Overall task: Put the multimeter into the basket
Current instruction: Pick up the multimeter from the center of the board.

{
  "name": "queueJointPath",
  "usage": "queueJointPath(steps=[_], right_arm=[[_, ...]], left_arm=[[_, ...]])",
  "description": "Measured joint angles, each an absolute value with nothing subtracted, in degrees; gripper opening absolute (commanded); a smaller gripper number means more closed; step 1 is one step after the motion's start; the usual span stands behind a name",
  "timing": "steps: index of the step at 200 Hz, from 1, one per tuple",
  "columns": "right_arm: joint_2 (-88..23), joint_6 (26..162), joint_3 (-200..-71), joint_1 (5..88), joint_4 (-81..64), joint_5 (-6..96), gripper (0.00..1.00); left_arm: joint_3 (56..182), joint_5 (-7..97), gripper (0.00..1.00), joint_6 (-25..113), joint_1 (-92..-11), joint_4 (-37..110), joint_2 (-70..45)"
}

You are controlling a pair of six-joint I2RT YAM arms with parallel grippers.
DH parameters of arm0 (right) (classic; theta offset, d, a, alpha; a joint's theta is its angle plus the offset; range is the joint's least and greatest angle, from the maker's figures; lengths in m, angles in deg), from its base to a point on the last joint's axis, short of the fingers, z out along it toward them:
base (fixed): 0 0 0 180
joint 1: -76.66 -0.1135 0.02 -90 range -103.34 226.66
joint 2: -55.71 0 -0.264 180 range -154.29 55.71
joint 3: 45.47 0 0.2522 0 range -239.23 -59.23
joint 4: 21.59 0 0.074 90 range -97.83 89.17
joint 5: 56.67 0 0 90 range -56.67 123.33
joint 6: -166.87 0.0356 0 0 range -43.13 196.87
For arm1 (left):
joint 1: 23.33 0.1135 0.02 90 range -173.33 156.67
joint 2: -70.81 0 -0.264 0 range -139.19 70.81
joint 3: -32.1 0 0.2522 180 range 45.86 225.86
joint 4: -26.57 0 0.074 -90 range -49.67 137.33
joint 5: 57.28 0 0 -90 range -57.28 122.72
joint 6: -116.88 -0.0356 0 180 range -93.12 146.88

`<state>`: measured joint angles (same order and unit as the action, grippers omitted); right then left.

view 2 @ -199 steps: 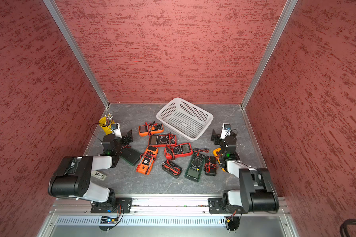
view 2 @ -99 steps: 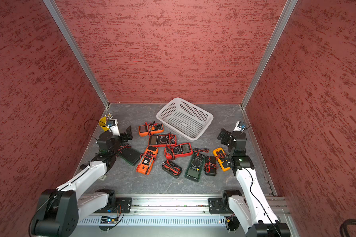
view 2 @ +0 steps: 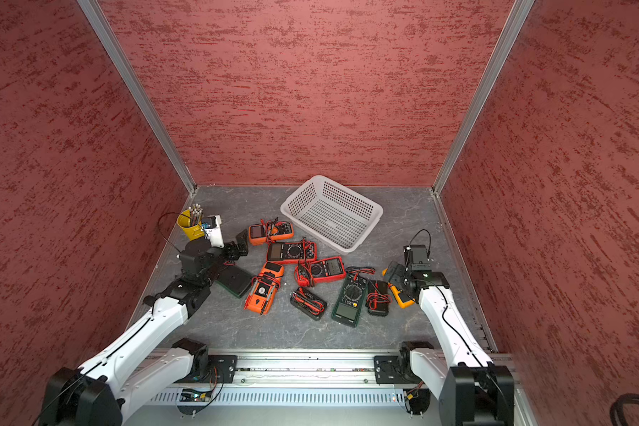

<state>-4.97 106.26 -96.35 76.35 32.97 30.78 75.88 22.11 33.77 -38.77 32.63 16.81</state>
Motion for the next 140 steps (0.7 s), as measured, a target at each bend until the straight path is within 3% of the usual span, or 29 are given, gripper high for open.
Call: queueJointPath(steps=[140], right_arm=[[-22.26,108.42,-104.18,76.35,33.56,25.93,0.99]], left_arm=[[75.88,22.31,1.00,34.17,-38.07,33.46,16.81]])
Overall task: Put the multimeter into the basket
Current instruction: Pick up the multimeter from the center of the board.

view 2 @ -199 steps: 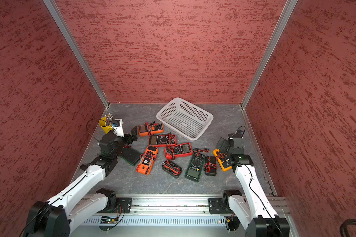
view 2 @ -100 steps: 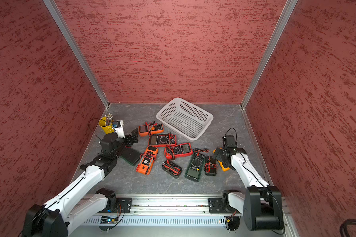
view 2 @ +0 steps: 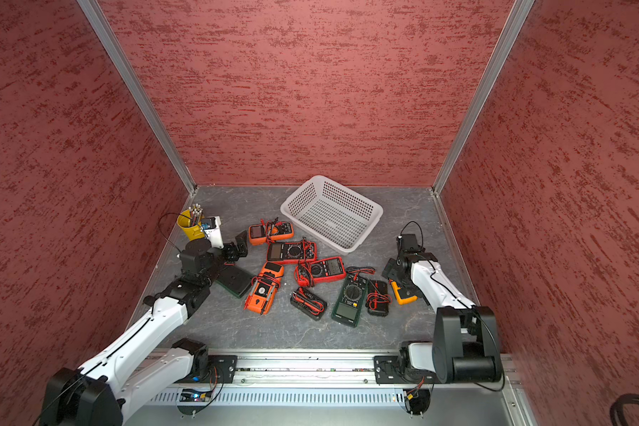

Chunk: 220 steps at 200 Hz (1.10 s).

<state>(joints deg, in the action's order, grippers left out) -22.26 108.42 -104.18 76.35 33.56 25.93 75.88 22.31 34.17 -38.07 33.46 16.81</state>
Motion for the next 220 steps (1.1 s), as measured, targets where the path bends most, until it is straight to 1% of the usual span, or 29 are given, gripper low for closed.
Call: queueJointPath(steps=[63,123,138,151,172,182,191,206,220], right_arm=[[-29.21,108.40,-106.89,76.39,32.03,26.10,0.99],[-30.04,107.92,-106.65,76.39,31.72,27.83,0.99],[-31.40,107.66,-106.65,76.39,31.13,28.68,0.97],[-33.23,107.22,-106.67,76.39,30.87,29.29,0.91],[-34.30,106.35,-107.26,76.39,30.32,30.13,0.69],[-34.28,106.28,-107.37,76.43,30.37,30.17,0.61],[-34.28,106.19,-107.55,76.43,30.41,30.19,0.51],[-34.17,105.91,-107.83,76.35,30.63,30.41,0.37],[-33.28,105.60,-108.57,75.93,31.59,30.34,0.28]], left_arm=[[75.88,23.25,1.00,34.93,-37.41,33.46,16.81],[75.88,23.68,1.00,36.11,-36.78,33.46,16.81],[75.88,23.77,1.00,36.48,-36.52,33.48,16.81],[75.88,23.84,1.00,36.75,-36.15,33.55,16.81],[75.88,23.88,1.00,37.53,-35.14,34.03,16.96],[75.88,23.88,1.00,37.95,-34.53,34.33,17.22],[75.88,23.88,1.00,38.25,-34.03,34.47,17.55],[75.88,23.86,1.00,38.95,-33.30,34.60,18.08],[75.88,23.88,1.00,39.46,-32.85,34.84,18.56]])
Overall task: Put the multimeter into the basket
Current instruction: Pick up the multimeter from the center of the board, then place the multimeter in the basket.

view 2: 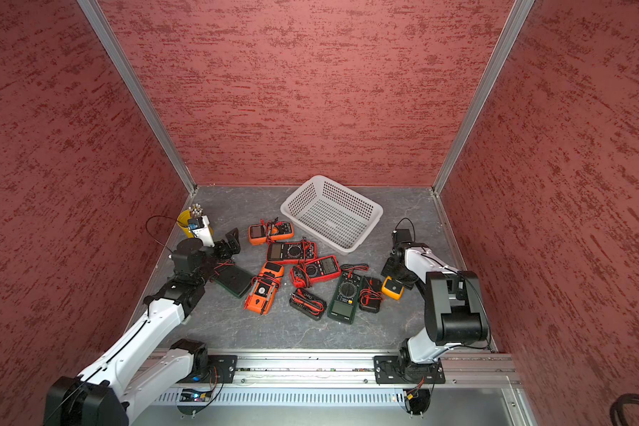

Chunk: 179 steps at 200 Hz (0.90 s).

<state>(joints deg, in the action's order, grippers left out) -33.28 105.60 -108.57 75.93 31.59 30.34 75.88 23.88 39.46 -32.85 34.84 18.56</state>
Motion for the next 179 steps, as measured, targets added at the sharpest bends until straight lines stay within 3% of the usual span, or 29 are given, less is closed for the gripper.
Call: queueJointPath(steps=[33,86,179], right_arm=[[-25.69,105.30,-113.73,73.50,34.17,29.86,0.08],[-19.92,109.62,-128.48,67.97,31.99,29.78,0.03],[-51.62,119.18,-154.54,54.90,31.48,22.78,0.02]], left_arm=[[75.88,23.86,1.00,40.74,-32.34,35.62,18.75],[75.88,23.73,1.00,42.76,-31.97,37.22,19.83],[75.88,25.13,1.00,43.15,-31.64,39.58,21.71]])
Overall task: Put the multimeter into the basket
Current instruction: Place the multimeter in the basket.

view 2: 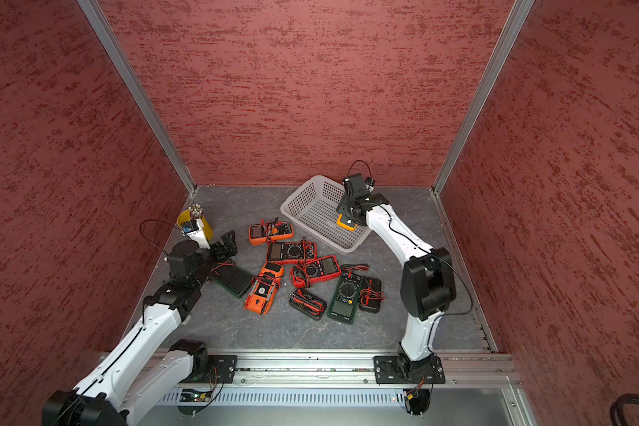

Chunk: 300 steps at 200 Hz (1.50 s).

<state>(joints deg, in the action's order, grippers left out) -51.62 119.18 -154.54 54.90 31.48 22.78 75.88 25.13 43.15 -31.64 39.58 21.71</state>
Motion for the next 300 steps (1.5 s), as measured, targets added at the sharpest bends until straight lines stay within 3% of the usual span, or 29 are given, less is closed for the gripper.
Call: queueJointPath(steps=[51,150,194,210,228,233,236,300], right_arm=[[-63.11,122.93,-162.69,52.52,35.33,19.66,0.06],[-69.01,124.88,-161.97,53.64,40.05,16.97,0.24],[-69.23,124.38,-161.07,55.25,40.47,17.10,0.52],[-69.58,123.83,-160.94,55.58,40.47,17.32,0.70],[-70.17,123.26,-160.90,55.65,40.40,17.80,0.83],[-70.28,123.02,-160.85,55.65,40.31,17.95,0.97],[-70.33,122.96,-160.83,55.65,40.29,18.08,0.99],[-69.65,119.96,-160.70,55.49,39.99,19.55,0.99]], left_arm=[[76.17,26.44,1.00,43.17,-31.60,40.28,20.81],[77.83,27.95,1.00,43.61,-31.36,42.12,17.73],[80.62,27.25,1.00,44.92,-31.36,46.01,16.04],[81.67,26.28,1.00,45.68,-31.36,47.71,15.69],[82.22,25.98,1.00,46.86,-31.34,49.55,15.63],[82.22,25.98,1.00,47.26,-31.32,49.92,15.63],[82.22,26.00,1.00,47.59,-31.32,50.25,15.63],[82.22,28.73,1.00,52.20,-31.58,55.82,15.72]])
